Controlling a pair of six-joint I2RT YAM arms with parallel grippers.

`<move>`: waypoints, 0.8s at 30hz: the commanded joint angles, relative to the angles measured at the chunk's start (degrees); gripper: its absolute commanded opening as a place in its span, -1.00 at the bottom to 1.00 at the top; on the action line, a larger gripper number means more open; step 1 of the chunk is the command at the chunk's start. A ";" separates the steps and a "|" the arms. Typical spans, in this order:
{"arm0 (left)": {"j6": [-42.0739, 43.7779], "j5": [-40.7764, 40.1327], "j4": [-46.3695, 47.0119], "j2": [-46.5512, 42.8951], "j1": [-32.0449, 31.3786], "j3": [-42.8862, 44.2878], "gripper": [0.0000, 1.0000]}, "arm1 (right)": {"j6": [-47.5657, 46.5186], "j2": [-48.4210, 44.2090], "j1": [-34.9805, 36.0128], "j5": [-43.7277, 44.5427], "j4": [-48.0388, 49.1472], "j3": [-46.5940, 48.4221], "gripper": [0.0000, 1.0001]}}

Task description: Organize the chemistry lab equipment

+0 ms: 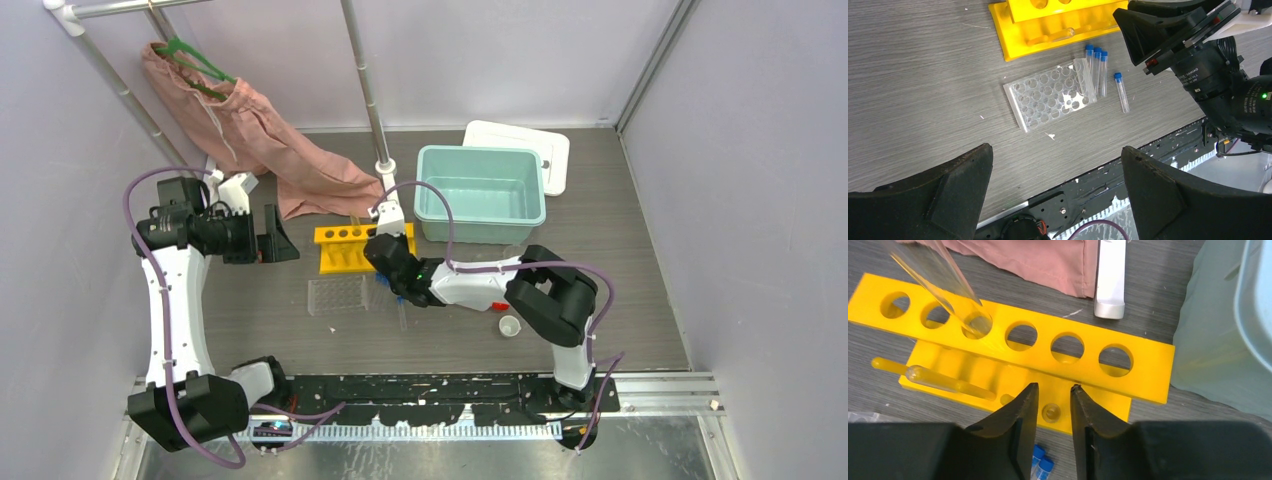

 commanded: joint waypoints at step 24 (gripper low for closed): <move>2.44 -0.68 -1.64 -2.40 0.25 2.75 0.99 | 30.50 -13.62 1.84 -16.40 -41.54 3.29 -0.31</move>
